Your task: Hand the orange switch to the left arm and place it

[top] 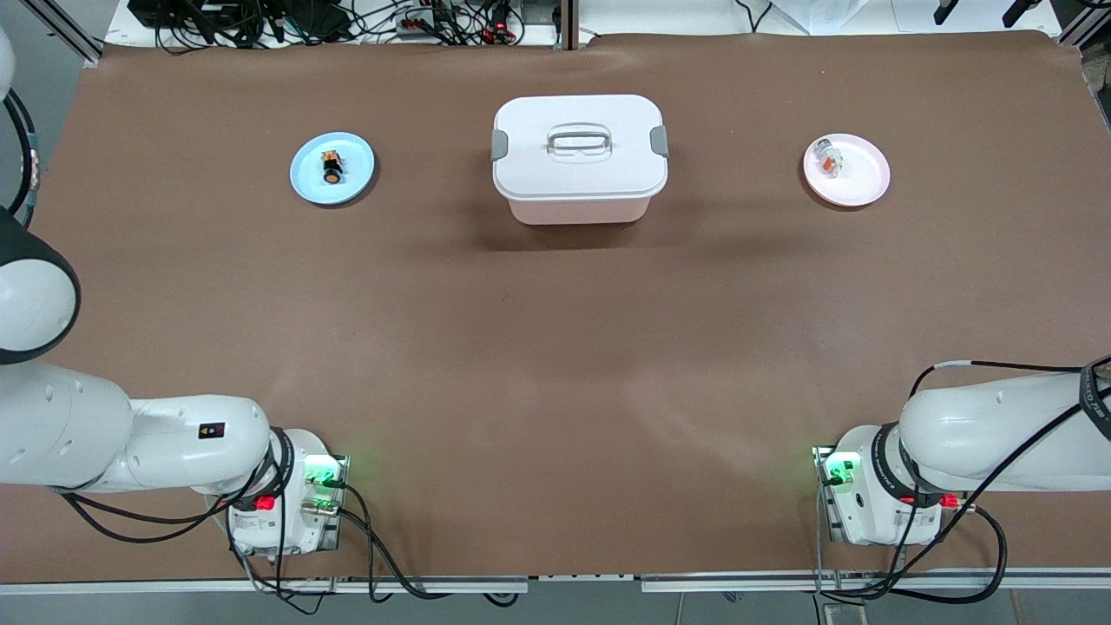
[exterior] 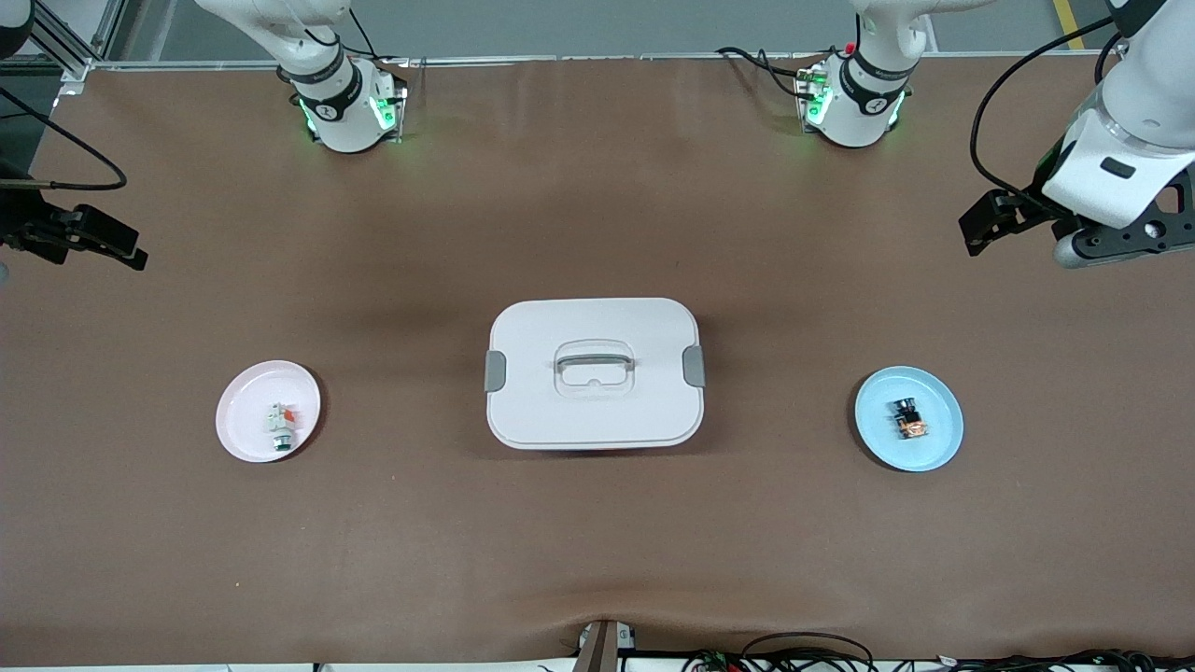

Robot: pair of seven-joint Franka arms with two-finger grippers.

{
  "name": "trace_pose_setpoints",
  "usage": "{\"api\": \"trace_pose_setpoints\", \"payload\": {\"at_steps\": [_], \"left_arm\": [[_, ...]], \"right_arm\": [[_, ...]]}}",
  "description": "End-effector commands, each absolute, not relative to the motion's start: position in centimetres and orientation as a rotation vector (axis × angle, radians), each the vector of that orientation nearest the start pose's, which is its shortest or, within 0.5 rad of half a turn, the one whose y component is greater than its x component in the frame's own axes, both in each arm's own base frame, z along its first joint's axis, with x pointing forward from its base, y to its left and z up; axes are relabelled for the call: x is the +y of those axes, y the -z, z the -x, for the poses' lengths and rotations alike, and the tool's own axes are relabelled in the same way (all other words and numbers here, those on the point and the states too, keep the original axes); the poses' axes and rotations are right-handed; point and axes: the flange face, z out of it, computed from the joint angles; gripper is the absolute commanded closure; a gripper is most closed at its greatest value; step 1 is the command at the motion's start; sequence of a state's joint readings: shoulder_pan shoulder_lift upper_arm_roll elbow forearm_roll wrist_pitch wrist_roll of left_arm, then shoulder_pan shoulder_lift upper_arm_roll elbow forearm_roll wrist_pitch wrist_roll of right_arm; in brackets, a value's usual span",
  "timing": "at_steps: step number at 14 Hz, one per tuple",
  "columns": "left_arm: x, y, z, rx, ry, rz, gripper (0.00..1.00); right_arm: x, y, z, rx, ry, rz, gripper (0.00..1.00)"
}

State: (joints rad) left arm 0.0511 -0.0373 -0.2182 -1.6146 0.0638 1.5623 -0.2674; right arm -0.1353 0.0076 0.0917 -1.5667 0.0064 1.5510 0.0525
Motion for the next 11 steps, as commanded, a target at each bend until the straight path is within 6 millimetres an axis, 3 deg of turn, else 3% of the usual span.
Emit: {"api": "trace_pose_setpoints", "payload": {"at_steps": [1, 2, 5, 11], "left_arm": [[-6.1, -63.5, -52.8, -0.056, -0.017, 3.147, 0.0], [-4.9, -63.6, -52.9, -0.064, -0.017, 3.181, 0.0], [-5.4, -64.8, -51.8, -0.07, -0.008, 3.181, 0.0], [-5.7, -65.2, -51.8, -0.041, -0.031, 3.159, 0.0]], "right_arm": [[-2.6, -62.3, -54.7, 0.142, -0.029, 3.14, 0.0], [-2.6, -62.3, -54.7, 0.145, -0.029, 3.138, 0.0], [-2.6, -62.3, -54.7, 0.145, -0.029, 3.14, 0.0], [-2.5, -62.3, -54.7, 0.153, -0.029, 3.123, 0.0]]}}
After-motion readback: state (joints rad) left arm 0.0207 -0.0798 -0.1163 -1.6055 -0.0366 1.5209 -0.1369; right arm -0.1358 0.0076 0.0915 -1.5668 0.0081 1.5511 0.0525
